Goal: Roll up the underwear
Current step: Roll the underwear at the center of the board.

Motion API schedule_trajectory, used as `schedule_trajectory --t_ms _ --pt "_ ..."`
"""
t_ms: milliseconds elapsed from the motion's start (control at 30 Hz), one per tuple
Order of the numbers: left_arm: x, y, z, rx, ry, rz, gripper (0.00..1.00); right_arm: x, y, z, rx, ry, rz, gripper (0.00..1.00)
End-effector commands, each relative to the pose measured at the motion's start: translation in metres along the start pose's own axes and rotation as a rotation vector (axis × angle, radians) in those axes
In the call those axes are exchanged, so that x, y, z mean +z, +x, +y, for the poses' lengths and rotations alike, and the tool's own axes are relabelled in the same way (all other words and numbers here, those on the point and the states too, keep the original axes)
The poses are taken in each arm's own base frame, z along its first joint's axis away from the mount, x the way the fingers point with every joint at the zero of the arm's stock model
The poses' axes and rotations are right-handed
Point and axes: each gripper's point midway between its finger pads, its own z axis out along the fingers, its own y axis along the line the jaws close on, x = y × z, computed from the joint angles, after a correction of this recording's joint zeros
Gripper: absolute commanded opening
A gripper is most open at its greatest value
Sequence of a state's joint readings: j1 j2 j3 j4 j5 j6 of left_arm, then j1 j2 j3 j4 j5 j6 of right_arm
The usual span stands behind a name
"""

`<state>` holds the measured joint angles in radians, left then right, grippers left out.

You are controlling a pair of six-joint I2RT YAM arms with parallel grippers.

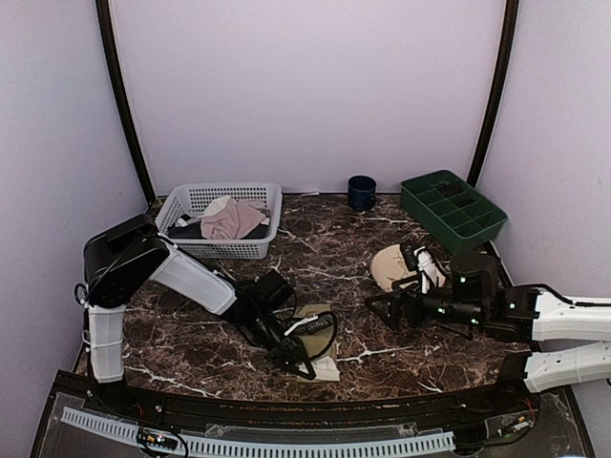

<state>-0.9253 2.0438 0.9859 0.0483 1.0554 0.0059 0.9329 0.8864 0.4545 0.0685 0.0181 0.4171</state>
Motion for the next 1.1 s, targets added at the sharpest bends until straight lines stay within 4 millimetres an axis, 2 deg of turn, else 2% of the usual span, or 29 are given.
schedule_trajectory --t_ms 0,133,400,533,633,733,900,1067 --pt "-0.002 0.052 0.036 -0.278 -0.045 0.1 0.08 0.01 0.039 0.028 -0.073 -0.091 0.055 1.0" --pt "-0.004 0.062 0.041 -0.331 -0.031 0.151 0.1 0.022 0.073 0.047 -0.116 -0.141 0.146 1.0" --pt "-0.001 0.074 0.048 -0.353 0.01 0.192 0.1 0.039 0.104 0.085 -0.174 -0.225 0.223 1.0" --pt "-0.004 0.088 0.053 -0.347 -0.019 0.233 0.12 0.054 0.119 0.103 -0.198 -0.256 0.256 1.0" --pt "-0.005 0.091 0.06 -0.351 -0.054 0.228 0.12 0.06 0.13 0.116 -0.215 -0.286 0.267 1.0" --pt "-0.003 0.093 0.063 -0.373 -0.059 0.208 0.13 0.061 0.141 0.12 -0.229 -0.29 0.296 1.0" --pt "-0.003 0.092 0.065 -0.368 -0.068 0.199 0.14 0.059 0.154 0.113 -0.236 -0.284 0.32 1.0" --pt "-0.003 0.095 0.066 -0.361 -0.075 0.206 0.15 0.062 0.147 0.118 -0.231 -0.292 0.301 1.0"
